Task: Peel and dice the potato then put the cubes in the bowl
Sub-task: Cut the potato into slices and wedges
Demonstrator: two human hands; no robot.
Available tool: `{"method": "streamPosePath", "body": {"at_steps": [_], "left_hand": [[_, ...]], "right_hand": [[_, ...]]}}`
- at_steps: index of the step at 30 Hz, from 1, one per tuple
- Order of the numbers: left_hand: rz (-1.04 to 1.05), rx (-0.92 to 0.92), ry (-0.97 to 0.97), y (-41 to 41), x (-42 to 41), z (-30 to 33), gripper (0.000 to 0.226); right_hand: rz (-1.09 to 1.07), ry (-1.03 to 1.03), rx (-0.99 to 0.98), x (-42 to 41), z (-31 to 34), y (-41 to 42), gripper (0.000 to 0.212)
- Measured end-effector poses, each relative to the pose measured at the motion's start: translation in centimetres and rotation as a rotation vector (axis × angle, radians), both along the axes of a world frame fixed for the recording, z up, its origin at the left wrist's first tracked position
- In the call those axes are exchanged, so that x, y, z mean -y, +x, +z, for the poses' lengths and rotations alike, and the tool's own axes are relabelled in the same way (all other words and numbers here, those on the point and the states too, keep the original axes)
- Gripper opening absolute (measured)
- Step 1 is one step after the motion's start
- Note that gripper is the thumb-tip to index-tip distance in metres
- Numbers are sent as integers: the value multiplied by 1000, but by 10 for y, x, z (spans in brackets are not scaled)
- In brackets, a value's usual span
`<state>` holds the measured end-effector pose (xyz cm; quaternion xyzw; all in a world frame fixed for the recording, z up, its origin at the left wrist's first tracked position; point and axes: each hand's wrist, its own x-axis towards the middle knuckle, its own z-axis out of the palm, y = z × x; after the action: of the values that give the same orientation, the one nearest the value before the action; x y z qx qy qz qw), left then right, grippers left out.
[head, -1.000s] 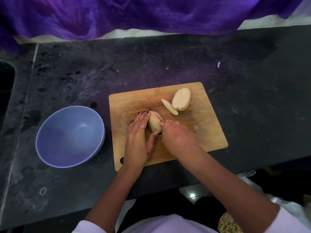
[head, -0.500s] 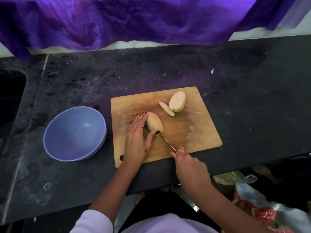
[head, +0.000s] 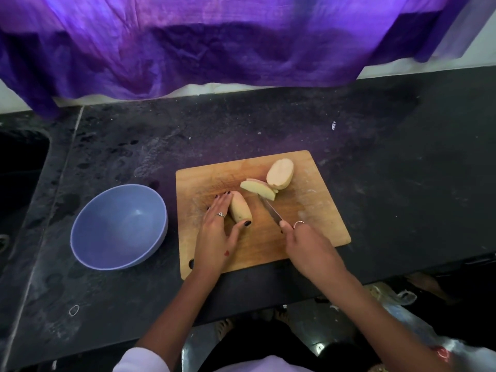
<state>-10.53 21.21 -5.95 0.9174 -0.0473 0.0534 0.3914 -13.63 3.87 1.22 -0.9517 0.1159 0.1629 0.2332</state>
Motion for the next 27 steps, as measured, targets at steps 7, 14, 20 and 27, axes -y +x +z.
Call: {"method": "streamPosePath", "body": {"at_steps": [7, 14, 20, 27], "left_hand": [[8, 17, -29, 2, -2, -3, 67], [-2, 15, -29, 2, -2, -6, 68], [1, 8, -54, 2, -2, -6, 68], [-16, -2, -69, 2, -2, -5, 65]], "right_hand": [[-183, 604, -141, -28, 7, 20, 46], [-120, 362, -108, -39, 5, 35, 50], [-83, 231, -68, -45, 5, 38, 55], [-83, 155, -43, -53, 2, 36, 53]]}}
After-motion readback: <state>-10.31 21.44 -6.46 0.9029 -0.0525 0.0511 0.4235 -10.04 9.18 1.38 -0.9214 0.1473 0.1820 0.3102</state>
